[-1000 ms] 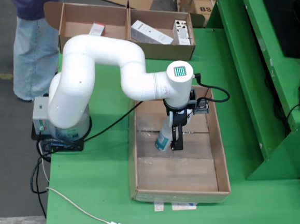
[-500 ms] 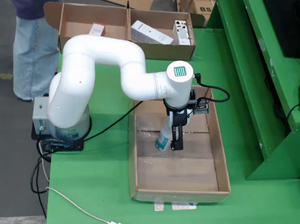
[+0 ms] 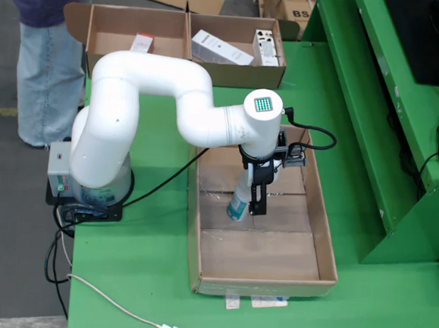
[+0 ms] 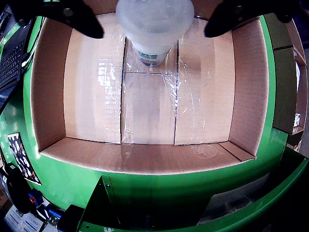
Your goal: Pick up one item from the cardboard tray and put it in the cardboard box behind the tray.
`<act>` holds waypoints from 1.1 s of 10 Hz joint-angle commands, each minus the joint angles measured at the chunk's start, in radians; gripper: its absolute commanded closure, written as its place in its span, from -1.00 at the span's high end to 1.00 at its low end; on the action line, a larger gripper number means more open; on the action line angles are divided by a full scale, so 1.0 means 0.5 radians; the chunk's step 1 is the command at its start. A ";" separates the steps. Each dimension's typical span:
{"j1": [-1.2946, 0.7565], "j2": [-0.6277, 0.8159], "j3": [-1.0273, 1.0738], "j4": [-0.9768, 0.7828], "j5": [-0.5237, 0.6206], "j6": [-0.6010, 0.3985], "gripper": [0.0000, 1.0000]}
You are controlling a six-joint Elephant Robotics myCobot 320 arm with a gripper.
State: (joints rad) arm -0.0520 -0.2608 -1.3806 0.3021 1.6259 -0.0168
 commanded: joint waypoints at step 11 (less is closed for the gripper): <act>0.000 0.063 0.043 0.019 0.001 0.004 -1.00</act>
State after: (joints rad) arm -0.0520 -0.2608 -1.3806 0.3021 1.6259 -0.0168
